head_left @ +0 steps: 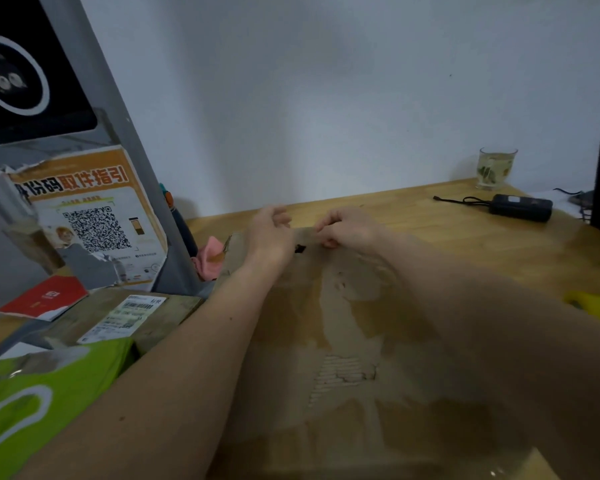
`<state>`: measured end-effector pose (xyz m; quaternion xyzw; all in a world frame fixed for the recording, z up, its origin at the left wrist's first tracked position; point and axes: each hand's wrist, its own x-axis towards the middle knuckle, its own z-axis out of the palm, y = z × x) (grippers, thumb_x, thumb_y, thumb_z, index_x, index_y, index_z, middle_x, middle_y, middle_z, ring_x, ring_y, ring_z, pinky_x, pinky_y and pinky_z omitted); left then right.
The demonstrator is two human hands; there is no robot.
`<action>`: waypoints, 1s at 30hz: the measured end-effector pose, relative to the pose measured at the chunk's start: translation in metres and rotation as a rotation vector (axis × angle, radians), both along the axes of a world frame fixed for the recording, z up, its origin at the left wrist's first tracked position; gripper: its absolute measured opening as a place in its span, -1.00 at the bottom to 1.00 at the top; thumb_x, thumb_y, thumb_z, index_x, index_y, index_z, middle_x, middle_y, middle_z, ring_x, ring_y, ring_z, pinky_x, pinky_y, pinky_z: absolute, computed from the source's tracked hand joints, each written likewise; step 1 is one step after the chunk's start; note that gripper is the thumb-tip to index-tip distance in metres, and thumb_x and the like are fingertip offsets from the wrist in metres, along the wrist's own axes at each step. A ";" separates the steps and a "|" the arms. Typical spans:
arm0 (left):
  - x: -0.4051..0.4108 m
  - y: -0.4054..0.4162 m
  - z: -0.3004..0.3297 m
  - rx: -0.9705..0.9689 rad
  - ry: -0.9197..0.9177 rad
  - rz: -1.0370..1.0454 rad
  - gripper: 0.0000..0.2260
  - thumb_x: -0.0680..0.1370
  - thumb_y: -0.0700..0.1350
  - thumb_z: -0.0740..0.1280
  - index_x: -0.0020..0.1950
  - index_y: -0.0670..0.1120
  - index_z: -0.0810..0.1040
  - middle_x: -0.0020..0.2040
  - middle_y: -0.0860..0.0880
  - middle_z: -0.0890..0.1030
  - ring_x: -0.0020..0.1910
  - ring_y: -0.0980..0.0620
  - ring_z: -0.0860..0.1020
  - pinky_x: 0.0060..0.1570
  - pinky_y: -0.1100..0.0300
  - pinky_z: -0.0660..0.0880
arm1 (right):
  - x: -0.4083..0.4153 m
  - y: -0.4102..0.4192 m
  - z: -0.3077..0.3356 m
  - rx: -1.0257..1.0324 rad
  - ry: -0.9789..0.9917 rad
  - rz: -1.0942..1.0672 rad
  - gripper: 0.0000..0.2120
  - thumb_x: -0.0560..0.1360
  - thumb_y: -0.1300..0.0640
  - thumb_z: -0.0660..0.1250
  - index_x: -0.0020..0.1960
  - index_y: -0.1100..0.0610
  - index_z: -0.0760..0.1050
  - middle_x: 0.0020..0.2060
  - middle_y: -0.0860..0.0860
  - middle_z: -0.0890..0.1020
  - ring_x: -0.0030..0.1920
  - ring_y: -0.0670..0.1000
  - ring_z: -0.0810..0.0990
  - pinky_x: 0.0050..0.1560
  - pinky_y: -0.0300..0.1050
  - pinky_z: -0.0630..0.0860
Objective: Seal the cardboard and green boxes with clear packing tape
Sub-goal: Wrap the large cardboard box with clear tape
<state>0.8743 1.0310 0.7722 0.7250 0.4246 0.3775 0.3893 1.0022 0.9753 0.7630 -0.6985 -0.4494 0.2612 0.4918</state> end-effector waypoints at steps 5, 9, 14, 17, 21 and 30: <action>-0.028 -0.021 0.017 -0.010 0.071 0.103 -0.65 0.59 -0.35 0.13 0.32 -0.12 0.48 0.26 -0.06 0.55 0.15 0.00 0.49 0.15 0.24 0.40 | 0.003 -0.067 0.015 0.034 -0.011 -0.056 -0.86 0.52 0.37 0.26 -0.14 0.20 0.52 -0.13 0.18 0.60 -0.16 0.01 0.57 -0.03 -0.11 0.59; -0.030 -0.067 0.015 -0.019 0.300 0.016 -0.74 0.61 -0.20 0.24 0.29 -0.04 0.54 0.27 0.07 0.52 0.23 0.03 0.46 0.06 0.37 0.31 | 0.000 -0.118 0.011 0.030 -0.014 -0.150 -0.85 0.56 0.38 0.21 -0.11 0.24 0.52 -0.12 0.19 0.59 -0.20 0.00 0.55 -0.17 -0.20 0.55; -0.018 -0.125 0.009 0.007 0.190 -0.099 -0.76 0.59 -0.21 0.27 0.24 -0.11 0.57 0.24 -0.08 0.58 0.23 -0.05 0.52 0.21 0.24 0.39 | -0.003 -0.167 0.001 0.124 -0.043 -0.313 -0.80 0.54 0.36 0.25 -0.15 0.13 0.53 -0.09 0.14 0.62 -0.08 0.06 0.58 0.00 -0.05 0.55; -0.006 -0.168 0.006 0.115 0.086 -0.191 -0.81 0.59 -0.20 0.29 0.17 -0.10 0.60 0.10 -0.01 0.62 0.10 0.04 0.57 0.16 0.26 0.44 | 0.007 -0.203 -0.003 0.208 -0.132 -0.542 -0.85 0.57 0.29 0.23 -0.03 0.10 0.53 -0.04 0.07 0.63 -0.01 0.01 0.56 0.05 -0.07 0.53; 0.009 -0.245 -0.003 0.256 -0.085 -0.330 -0.81 0.57 -0.27 0.30 0.15 -0.15 0.61 0.01 -0.03 0.62 -0.06 0.09 0.54 0.11 0.19 0.51 | 0.032 -0.257 -0.013 0.251 -0.165 -0.899 -0.80 0.59 0.24 0.21 0.18 0.16 0.49 0.10 0.05 0.56 0.10 -0.01 0.50 0.09 -0.15 0.43; 0.000 -0.338 -0.102 0.292 0.380 -0.660 -0.57 0.60 -0.12 0.29 0.47 -0.02 0.32 0.40 0.01 0.35 0.40 0.04 0.32 0.37 0.22 0.23 | 0.043 -0.304 -0.081 0.047 0.320 -0.789 -0.54 0.46 -0.02 0.45 0.22 0.26 0.50 0.04 0.14 0.56 0.00 0.10 0.55 -0.05 -0.07 0.48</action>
